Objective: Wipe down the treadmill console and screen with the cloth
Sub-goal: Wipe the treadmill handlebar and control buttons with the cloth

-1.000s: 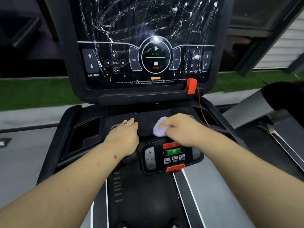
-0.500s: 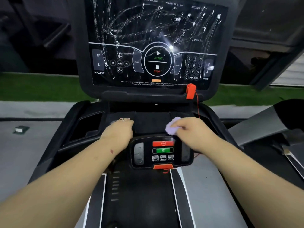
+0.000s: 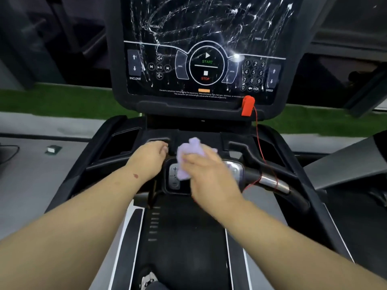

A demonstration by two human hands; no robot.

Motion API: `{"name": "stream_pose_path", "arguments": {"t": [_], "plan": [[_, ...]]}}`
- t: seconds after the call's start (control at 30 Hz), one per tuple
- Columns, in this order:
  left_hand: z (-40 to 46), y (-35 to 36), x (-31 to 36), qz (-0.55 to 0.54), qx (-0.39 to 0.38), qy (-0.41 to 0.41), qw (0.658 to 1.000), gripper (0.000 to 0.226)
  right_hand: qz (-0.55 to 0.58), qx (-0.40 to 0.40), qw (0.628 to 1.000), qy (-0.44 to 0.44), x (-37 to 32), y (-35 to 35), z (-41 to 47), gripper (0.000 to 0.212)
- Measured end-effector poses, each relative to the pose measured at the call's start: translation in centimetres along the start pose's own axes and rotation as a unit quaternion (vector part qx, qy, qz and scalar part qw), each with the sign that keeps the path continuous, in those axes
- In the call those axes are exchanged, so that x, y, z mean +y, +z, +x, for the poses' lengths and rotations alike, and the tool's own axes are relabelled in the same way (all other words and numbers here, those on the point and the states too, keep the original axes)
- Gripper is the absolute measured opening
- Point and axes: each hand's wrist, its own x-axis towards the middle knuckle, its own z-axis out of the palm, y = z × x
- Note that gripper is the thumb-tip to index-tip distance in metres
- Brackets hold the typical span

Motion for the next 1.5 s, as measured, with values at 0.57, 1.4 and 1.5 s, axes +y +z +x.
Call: {"name": "stream_pose_path", "arguments": {"t": [0.57, 1.4, 1.5], "plan": [[-0.4, -0.1, 0.5, 0.124, 0.052, 0.032, 0.990, 0.034, -0.019, -0.005, 0.994, -0.110, 6.5, -0.7, -6.8, 0.049], [2.5, -5.2, 3.3, 0.238, 0.118, 0.168, 0.949, 0.075, 0.277, 0.141, 0.940, 0.143, 3.3, -5.1, 6.6, 0.030], [3.7, -6.2, 3.6, 0.242, 0.122, 0.195, 0.943, 0.077, 0.239, 0.134, 0.955, 0.114, 3.9, -4.8, 9.3, 0.013]]}}
